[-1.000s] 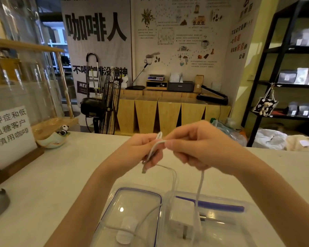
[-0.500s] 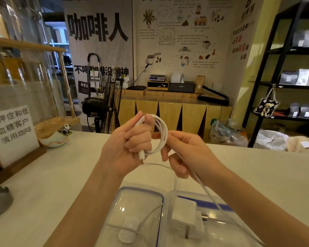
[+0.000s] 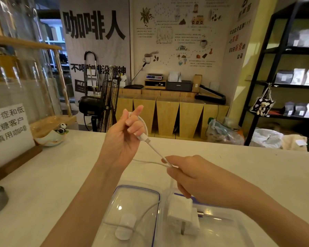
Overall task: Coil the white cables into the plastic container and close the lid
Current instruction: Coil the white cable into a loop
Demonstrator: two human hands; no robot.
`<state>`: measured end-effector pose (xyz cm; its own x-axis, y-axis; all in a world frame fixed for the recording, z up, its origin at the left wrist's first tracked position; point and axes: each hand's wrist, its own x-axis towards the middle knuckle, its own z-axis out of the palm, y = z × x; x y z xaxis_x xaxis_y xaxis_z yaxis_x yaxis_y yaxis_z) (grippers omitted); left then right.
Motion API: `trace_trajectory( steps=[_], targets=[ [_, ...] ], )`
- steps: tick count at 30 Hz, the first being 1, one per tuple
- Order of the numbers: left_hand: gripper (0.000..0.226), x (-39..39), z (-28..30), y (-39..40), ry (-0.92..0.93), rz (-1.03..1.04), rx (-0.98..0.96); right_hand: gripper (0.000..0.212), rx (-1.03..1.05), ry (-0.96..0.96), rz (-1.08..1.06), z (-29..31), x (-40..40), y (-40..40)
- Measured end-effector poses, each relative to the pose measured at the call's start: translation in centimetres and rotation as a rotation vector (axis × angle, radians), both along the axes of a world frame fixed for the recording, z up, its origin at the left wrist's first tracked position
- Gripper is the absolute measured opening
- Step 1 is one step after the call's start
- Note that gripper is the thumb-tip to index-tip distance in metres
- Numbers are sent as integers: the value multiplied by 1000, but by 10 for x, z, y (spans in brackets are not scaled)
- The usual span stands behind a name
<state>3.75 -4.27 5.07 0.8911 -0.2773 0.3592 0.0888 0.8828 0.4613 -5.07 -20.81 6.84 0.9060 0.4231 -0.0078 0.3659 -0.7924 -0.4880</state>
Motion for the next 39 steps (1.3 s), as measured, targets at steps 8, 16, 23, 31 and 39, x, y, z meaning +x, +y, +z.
trace_trajectory(
  steps=[8, 16, 23, 31, 39],
  targets=[
    [25, -6, -4, -9, -286, 623, 712, 32, -252, -401, 96, 31, -15, 4],
    [38, -19, -6, -16, -508, 177, 1111, 26, 5, -646, 91, 52, 10, -9],
    [45, -19, 0, -5, -404, -616, 434, 17, 496, -400, 70, 34, 36, -20],
    [39, -7, 1, -3, -80, -568, -112, 27, 383, -145, 34, -13, 39, 4],
    [45, -3, -3, -8, -31, 35, 93, 34, -123, -300, 99, -23, 17, 18]
  ],
)
